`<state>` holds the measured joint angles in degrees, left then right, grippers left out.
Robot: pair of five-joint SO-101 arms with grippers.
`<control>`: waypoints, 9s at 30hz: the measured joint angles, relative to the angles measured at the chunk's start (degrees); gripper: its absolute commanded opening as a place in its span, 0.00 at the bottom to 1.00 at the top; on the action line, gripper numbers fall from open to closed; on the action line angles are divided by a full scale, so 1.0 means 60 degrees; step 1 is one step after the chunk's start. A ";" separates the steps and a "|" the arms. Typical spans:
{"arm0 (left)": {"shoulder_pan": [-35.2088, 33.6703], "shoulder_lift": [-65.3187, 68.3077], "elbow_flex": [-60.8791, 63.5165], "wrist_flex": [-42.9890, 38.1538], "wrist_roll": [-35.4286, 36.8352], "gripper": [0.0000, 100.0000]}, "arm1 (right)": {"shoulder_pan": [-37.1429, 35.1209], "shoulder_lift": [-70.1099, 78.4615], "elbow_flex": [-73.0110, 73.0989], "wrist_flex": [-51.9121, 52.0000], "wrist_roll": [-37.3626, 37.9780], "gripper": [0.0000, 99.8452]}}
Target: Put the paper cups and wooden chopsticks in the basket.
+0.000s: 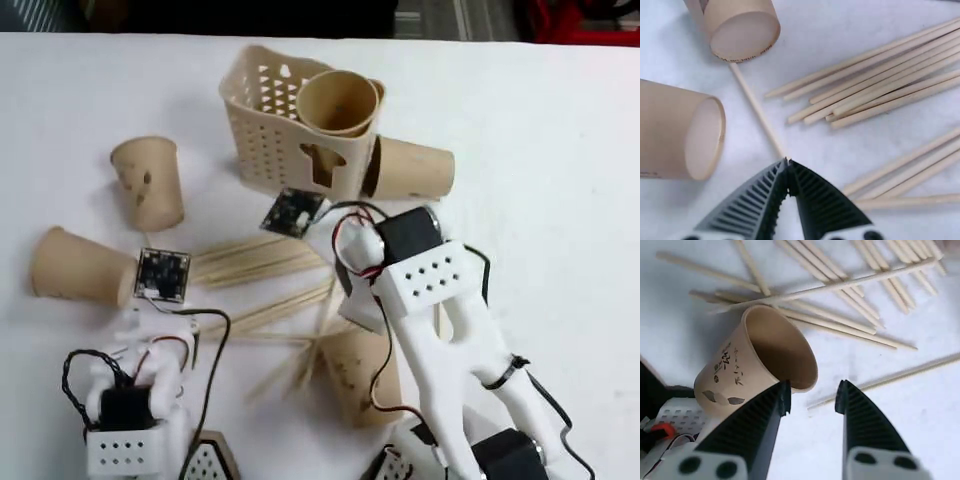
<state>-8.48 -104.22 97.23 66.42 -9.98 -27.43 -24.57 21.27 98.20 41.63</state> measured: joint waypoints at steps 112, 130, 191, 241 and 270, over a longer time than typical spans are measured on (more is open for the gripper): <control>0.0000 0.0000 0.0000 0.0000 0.0000 0.03 | -0.0161 -0.2579 0.0190 -0.3194 -0.1626 0.13; 0.0000 0.0000 0.0000 0.0000 0.0000 0.03 | 0.0762 0.2637 -0.2081 -0.1890 -0.3590 0.20; 0.0000 0.0000 0.0000 0.0000 0.0000 0.03 | 0.0293 0.2359 -0.4952 0.0029 -0.2784 0.02; 0.0000 0.0000 0.0000 0.0000 0.0000 0.03 | 0.1275 0.4601 -0.8425 -0.5538 -0.1245 0.02; 0.0000 0.0000 0.0000 0.0000 0.0000 0.03 | -0.0791 0.0982 -0.5802 -0.0015 -0.1773 0.02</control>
<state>-8.48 -104.22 97.23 66.42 -9.98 -32.18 -18.68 -13.54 98.11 30.99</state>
